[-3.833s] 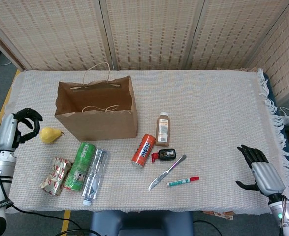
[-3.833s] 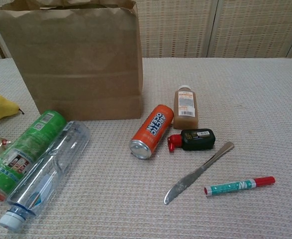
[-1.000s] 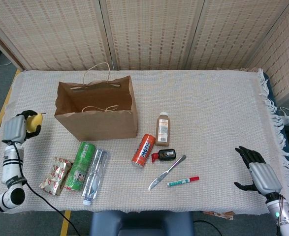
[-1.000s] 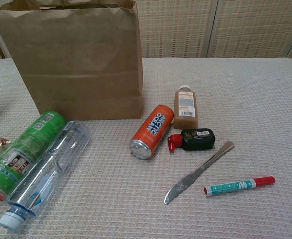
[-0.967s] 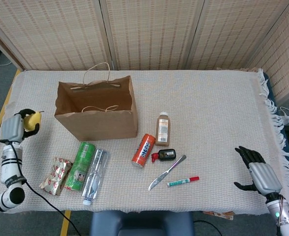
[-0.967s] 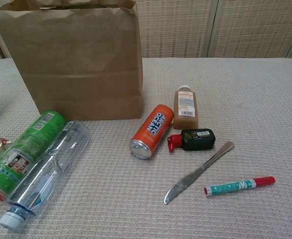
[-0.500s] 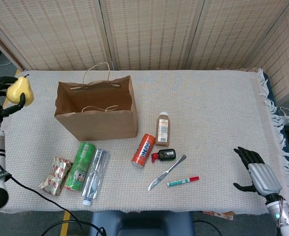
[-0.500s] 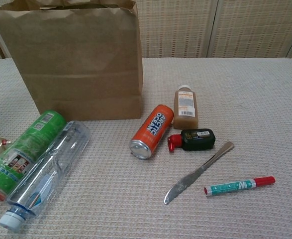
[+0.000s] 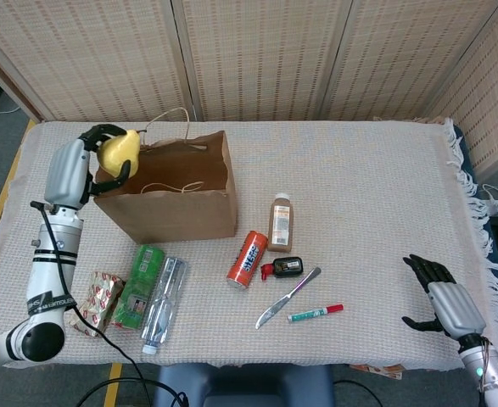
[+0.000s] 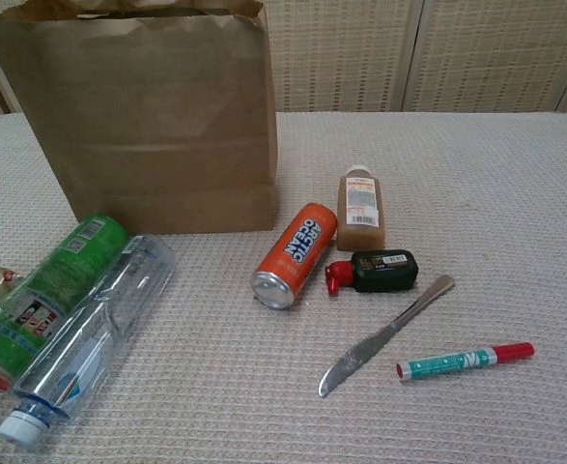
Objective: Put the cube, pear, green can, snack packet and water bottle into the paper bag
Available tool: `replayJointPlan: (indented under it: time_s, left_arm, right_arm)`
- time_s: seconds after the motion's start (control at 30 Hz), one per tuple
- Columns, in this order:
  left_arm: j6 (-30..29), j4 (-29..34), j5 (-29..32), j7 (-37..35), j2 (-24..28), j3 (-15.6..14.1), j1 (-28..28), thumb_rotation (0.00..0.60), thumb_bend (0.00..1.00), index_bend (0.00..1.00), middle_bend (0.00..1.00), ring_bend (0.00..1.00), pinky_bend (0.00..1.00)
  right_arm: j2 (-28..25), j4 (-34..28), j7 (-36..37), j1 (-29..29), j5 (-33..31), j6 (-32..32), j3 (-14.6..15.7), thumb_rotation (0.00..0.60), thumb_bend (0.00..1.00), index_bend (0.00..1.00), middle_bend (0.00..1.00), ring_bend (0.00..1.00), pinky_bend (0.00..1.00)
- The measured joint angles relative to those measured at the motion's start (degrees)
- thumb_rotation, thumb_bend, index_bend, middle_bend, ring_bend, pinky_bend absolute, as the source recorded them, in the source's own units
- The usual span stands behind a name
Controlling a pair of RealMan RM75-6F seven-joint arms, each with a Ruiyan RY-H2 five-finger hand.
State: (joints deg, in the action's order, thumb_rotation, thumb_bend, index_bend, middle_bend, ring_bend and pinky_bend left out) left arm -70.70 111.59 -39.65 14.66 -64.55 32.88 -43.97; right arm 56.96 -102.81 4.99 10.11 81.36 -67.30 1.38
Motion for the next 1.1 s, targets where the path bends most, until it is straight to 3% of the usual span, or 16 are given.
replayJointPlan:
  time_s: [0.1, 0.17, 0.27, 0.33, 0.7, 0.8, 0.93, 1.1]
  left_arm:
    - [-0.1, -2.9, -0.1, 2.2, -3.3, -2.2, -2.1, 0.6, 0.59, 0.62, 0.56, 0.53, 0.66]
    - [0.3, -5.0, -0.1, 3.0, -5.3, -3.6, -3.4, 0.6, 0.55, 0.51, 0.4, 0.37, 0.52]
    - [2.7, -6.4, 0.6, 3.6, -6.2, -5.0, -4.4, 0.6, 0.46, 0.23, 0.06, 0.07, 0.28]
    - [4.6, -6.4, 1.1, 3.8, -6.5, -5.6, -5.2, 0.6, 0.44, 0.16, 0.01, 0.03, 0.23]
    - [5.7, -5.3, -1.3, 0.7, -5.2, -6.6, -4.6, 0.6, 0.43, 0.14, 0.0, 0.02, 0.22]
    - [5.2, -4.1, -2.8, -1.6, -4.0, -6.4, -3.2, 0.6, 0.44, 0.17, 0.03, 0.05, 0.25]
    - [3.4, -3.1, -7.7, -5.0, -2.0, -6.9, -0.1, 0.6, 0.45, 0.29, 0.1, 0.14, 0.34]
    - [-0.4, -2.2, -15.4, -12.0, 0.9, -8.7, 6.5, 0.6, 0.52, 0.47, 0.34, 0.33, 0.48]
  right_arm:
    - [-0.1, 0.0, 0.3, 0.0, 0.0, 0.1, 0.0, 0.6, 0.06, 0.0, 0.0, 0.0, 0.0]
    - [-0.2, 0.0, 0.4, 0.0, 0.0, 0.1, 0.0, 0.6, 0.06, 0.0, 0.0, 0.0, 0.0]
    - [-0.3, -0.1, 0.5, 0.1, -0.1, 0.2, 0.0, 0.6, 0.06, 0.0, 0.0, 0.0, 0.0]
    - [-0.3, -0.1, 0.5, 0.1, -0.3, 0.4, 0.0, 0.6, 0.06, 0.0, 0.0, 0.0, 0.0]
    - [-0.3, -0.2, -0.5, 0.2, -0.9, 0.7, 0.0, 0.6, 0.06, 0.0, 0.0, 0.0, 0.0]
    - [-0.3, -0.1, -0.6, 0.1, -0.9, 0.3, 0.0, 0.6, 0.06, 0.0, 0.0, 0.0, 0.0]
    - [-0.1, 0.0, -0.7, -0.1, -0.7, -0.1, 0.0, 0.6, 0.06, 0.0, 0.0, 0.0, 0.0]
    - [0.1, 0.2, -1.0, -0.3, -0.3, -0.5, 0.1, 0.6, 0.06, 0.0, 0.0, 0.0, 0.0]
